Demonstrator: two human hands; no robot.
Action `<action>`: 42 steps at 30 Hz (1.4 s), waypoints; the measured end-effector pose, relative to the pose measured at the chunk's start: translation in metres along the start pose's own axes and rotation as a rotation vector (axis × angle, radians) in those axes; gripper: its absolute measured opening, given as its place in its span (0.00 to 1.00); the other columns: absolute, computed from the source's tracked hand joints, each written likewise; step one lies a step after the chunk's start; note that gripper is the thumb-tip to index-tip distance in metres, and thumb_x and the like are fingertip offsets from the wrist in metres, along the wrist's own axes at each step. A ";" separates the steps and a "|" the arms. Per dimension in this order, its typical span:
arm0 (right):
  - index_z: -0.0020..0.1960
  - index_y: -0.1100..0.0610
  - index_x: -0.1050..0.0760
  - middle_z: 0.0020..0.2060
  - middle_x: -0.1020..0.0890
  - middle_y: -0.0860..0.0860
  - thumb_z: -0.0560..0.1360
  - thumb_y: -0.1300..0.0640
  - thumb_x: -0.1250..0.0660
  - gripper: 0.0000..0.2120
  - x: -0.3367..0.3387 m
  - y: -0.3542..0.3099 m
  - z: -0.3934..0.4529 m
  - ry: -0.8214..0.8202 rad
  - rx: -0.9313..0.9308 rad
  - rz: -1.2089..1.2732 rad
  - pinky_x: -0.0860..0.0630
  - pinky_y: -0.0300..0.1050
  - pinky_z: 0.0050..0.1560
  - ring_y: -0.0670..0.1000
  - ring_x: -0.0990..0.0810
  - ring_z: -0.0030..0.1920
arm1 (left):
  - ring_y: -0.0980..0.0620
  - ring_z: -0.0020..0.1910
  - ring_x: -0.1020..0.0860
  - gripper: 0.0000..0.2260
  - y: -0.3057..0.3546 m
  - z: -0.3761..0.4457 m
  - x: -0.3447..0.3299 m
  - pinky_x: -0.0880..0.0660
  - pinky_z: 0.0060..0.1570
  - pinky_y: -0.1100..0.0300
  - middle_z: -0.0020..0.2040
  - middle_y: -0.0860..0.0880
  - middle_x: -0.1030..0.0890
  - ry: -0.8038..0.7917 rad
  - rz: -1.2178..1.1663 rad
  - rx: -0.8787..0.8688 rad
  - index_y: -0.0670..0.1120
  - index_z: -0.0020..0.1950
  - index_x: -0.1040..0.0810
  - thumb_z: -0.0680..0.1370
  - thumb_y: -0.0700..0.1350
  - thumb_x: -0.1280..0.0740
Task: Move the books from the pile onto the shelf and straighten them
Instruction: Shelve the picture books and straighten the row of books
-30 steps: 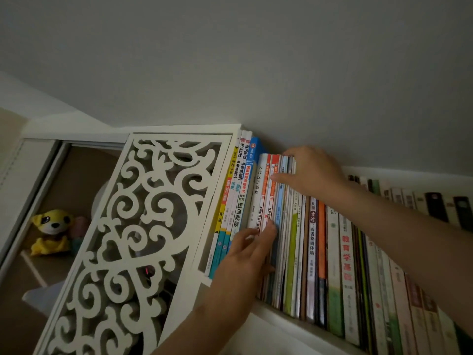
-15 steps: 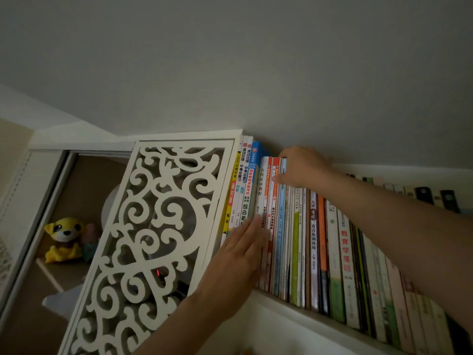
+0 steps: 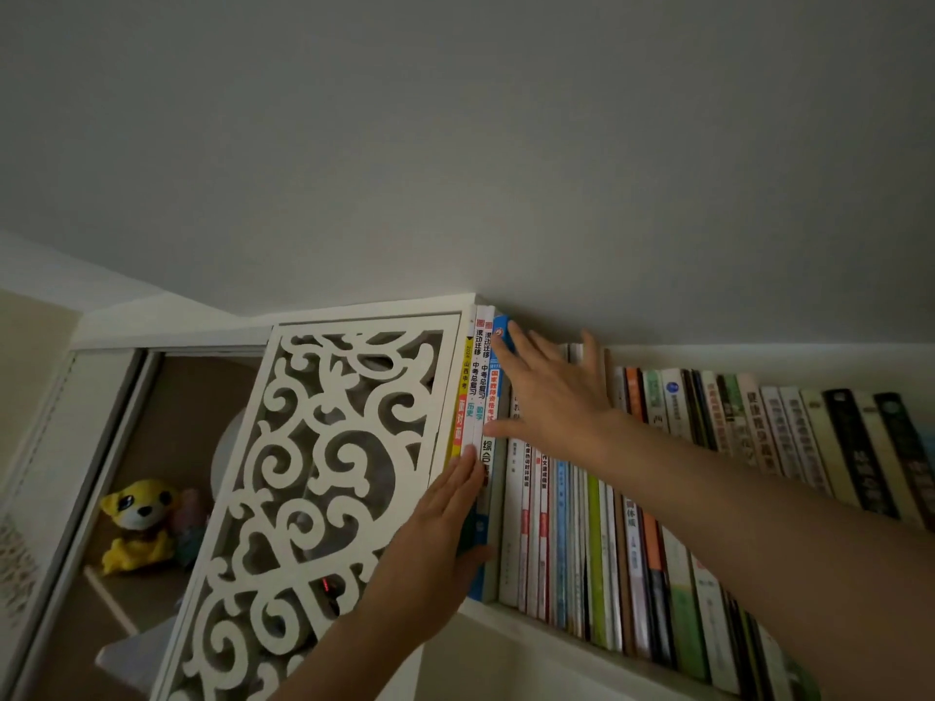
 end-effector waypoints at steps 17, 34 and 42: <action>0.49 0.48 0.23 0.45 0.18 0.48 0.65 0.27 0.34 0.27 0.043 0.133 -0.110 -0.026 -0.243 0.117 0.24 0.46 0.44 0.49 0.20 0.43 | 0.62 0.69 0.76 0.36 0.112 0.012 -0.042 0.66 0.72 0.55 0.72 0.62 0.75 -0.112 0.185 -0.200 0.56 0.75 0.69 0.77 0.59 0.46; 0.57 0.51 0.24 0.49 0.18 0.47 0.59 0.43 0.20 0.30 0.065 0.195 -0.166 -0.247 -0.215 0.324 0.21 0.48 0.50 0.47 0.20 0.47 | 0.58 0.72 0.74 0.41 0.206 0.016 -0.066 0.65 0.74 0.51 0.73 0.56 0.75 -0.093 0.056 -0.266 0.52 0.75 0.71 0.75 0.69 0.50; 0.76 0.50 0.45 0.74 0.35 0.49 0.62 0.28 0.32 0.52 0.086 0.218 -0.210 -0.249 -0.204 0.148 0.39 0.58 0.73 0.52 0.34 0.72 | 0.60 0.73 0.72 0.34 0.212 0.010 -0.056 0.58 0.76 0.45 0.73 0.59 0.74 -0.104 -0.032 -0.252 0.54 0.75 0.70 0.78 0.65 0.54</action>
Point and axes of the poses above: each hand's wrist, its own z-axis towards the middle knuckle, its own x-axis out of the back of the hand, y = z × x, the point moved 3 cm from there along z, towards the middle knuckle
